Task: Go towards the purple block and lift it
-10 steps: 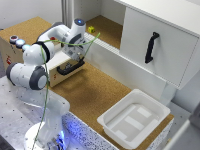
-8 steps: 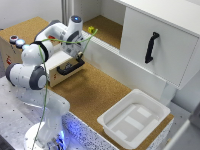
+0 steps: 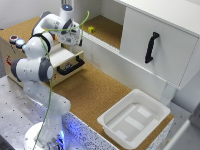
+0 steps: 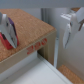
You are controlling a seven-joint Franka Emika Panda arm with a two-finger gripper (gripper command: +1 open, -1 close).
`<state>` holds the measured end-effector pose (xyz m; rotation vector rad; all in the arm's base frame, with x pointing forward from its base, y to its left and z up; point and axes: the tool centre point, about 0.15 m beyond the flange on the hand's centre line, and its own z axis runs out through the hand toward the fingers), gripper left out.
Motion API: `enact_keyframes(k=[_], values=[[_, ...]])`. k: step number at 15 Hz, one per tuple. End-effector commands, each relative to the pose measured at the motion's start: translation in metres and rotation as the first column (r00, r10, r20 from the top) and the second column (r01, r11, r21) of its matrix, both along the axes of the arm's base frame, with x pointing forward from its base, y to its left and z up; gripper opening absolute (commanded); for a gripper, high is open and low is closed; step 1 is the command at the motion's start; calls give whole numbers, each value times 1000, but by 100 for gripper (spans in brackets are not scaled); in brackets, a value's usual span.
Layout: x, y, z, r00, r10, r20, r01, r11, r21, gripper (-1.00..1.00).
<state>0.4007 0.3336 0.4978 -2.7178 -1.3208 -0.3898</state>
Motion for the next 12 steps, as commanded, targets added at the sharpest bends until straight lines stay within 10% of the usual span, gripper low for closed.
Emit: enact_keyframes(k=[1, 12], values=[[42, 92, 32, 957, 228, -180, -277, 903, -329, 100], [9, 110, 8, 870, 397, -293, -471, 845, -254, 100]])
